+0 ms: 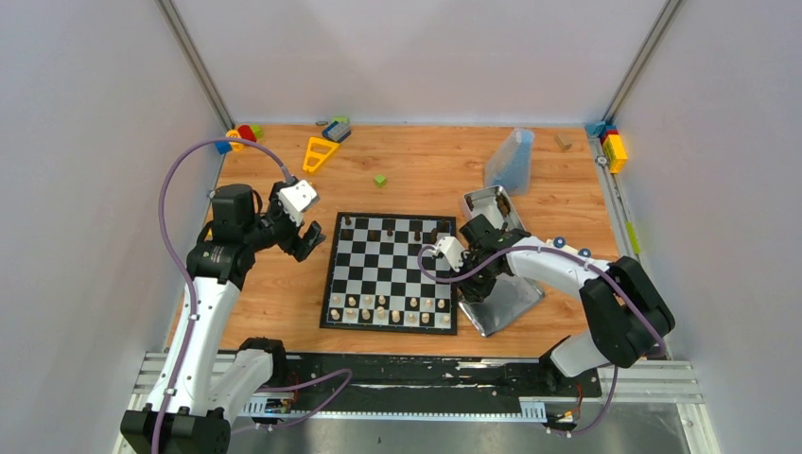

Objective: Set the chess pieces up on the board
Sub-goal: Pick up the chess piece from the storage box.

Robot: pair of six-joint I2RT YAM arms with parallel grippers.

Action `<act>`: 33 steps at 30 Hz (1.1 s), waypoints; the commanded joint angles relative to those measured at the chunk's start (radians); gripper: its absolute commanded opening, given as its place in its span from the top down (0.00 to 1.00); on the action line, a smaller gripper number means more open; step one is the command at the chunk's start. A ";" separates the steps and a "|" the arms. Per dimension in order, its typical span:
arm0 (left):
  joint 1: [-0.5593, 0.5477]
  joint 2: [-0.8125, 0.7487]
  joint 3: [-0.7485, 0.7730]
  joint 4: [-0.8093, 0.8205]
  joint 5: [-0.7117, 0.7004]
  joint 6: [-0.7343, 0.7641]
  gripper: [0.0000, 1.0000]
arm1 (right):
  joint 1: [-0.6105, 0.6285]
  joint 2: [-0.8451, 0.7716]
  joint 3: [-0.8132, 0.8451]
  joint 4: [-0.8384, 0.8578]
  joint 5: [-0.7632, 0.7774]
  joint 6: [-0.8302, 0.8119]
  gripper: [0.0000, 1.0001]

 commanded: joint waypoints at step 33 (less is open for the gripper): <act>-0.002 -0.001 -0.042 0.032 0.311 0.097 0.20 | -0.030 -0.129 0.157 -0.190 -0.196 -0.123 1.00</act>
